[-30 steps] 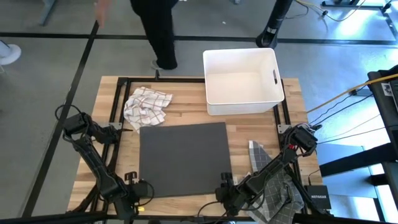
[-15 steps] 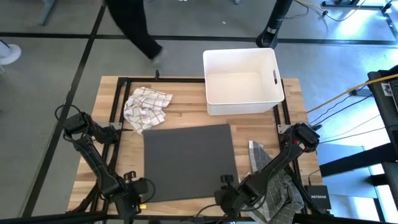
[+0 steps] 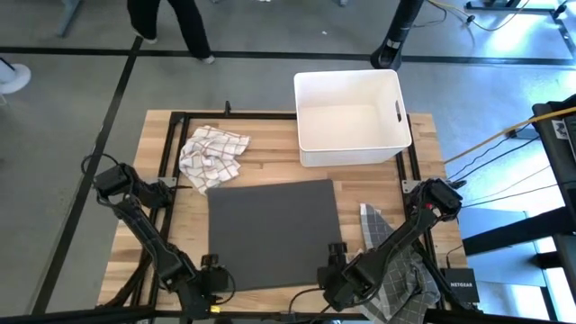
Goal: Fold towel
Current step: Fold the gray towel
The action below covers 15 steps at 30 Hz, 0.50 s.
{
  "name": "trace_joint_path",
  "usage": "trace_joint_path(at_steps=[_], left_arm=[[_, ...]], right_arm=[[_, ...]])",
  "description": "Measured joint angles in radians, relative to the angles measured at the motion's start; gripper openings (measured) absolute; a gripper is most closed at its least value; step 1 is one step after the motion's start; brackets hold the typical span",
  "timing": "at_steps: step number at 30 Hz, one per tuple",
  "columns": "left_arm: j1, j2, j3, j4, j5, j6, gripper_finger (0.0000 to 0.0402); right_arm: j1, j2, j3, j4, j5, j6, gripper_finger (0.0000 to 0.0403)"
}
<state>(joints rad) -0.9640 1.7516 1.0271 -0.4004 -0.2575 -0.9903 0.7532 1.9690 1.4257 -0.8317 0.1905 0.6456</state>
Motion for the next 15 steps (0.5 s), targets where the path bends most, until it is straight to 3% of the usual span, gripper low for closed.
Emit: trace_joint_path(at_steps=[15], left_arm=[[-0.019, 0.079, 0.004, -0.063, 0.089, -0.099, 0.0186]], right_arm=[[0.056, -0.001, -0.144, 0.116, -0.009, 0.042, 0.02]])
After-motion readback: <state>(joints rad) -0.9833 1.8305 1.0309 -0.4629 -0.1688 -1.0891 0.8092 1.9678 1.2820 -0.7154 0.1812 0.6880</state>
